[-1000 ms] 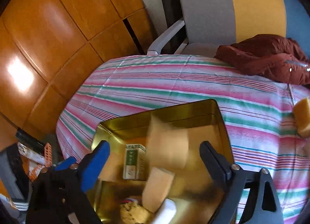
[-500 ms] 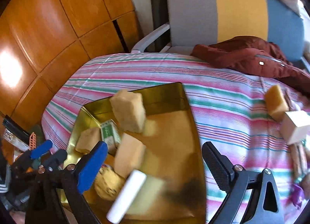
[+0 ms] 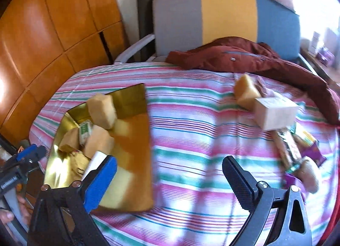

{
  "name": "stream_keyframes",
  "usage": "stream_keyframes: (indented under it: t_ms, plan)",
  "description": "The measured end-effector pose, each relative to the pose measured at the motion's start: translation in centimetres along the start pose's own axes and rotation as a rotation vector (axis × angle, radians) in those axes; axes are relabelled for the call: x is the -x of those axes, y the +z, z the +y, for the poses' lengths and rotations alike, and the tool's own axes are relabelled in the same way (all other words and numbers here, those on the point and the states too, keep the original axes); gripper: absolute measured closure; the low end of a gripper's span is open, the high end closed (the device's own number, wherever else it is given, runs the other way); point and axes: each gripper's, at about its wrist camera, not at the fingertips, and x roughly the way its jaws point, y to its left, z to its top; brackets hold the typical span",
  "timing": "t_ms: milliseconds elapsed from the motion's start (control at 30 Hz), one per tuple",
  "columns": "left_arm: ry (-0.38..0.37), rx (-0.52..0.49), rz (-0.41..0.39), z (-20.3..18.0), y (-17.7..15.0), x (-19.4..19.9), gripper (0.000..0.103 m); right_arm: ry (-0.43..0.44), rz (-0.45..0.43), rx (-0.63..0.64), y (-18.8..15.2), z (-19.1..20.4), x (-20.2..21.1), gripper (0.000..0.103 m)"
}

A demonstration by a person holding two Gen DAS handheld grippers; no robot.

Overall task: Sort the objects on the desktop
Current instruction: 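Move both open tools back toward the remaining items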

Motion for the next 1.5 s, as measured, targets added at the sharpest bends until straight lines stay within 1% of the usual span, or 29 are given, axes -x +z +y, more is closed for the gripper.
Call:
stream_keyframes:
  t_ms: [100,200,467,600,833,900,1000,1067,1167,1267,1367,1433,1500]
  plan:
    - [-0.009,-0.02,-0.013,-0.7,0.1,0.4,0.023,-0.037,0.003,-0.027,-0.5,-2.2,0.6,0.003]
    - [-0.003,-0.068,-0.023,-1.8,0.1,0.6,0.023,-0.077,0.005,-0.054,-0.8,-4.6,1.1,0.003]
    - [-0.068,-0.142,-0.01,-4.8,-0.6,0.4,0.022,-0.158,-0.005,-0.166,-1.7,-11.2,3.0,0.002]
    - [-0.055,-0.215,-0.003,-6.8,-1.2,0.2,0.022,-0.187,-0.012,-0.231,-2.3,-14.1,3.9,0.0]
    - [-0.12,-0.283,0.029,-9.7,-2.1,-0.2,0.022,-0.252,-0.022,-0.297,-3.0,-18.2,5.6,0.0]
    - [-0.141,-0.314,0.038,-10.6,-2.4,-0.4,0.022,-0.263,-0.042,-0.316,-3.2,-19.5,6.3,0.0]
    - [-0.168,-0.351,0.047,-11.9,-2.8,-0.5,0.022,-0.258,-0.072,-0.38,-3.4,-21.7,7.4,0.0]
    - [-0.188,-0.367,0.056,-12.7,-3.1,-0.5,0.022,-0.247,-0.099,-0.447,-3.7,-23.6,8.3,0.0]
    - [-0.222,-0.387,0.079,-13.7,-3.4,-0.7,0.022,-0.236,-0.112,-0.503,-3.9,-25.6,8.8,0.0]
    - [-0.258,-0.416,0.101,-15.0,-3.7,-0.9,0.022,-0.195,-0.07,-0.523,-3.7,-27.0,8.0,0.0]
    - [-0.286,-0.447,0.124,-16.5,-4.2,-1.2,0.022,-0.155,-0.023,-0.528,-3.9,-27.7,6.2,0.0]
    - [-0.298,-0.473,0.135,-17.5,-4.5,-1.3,0.022,-0.12,-0.013,-0.547,-4.4,-28.1,5.1,0.0]
    - [-0.307,-0.495,0.145,-18.5,-4.8,-1.5,0.022,-0.097,-0.018,-0.6,-5.3,-28.9,4.0,0.0]
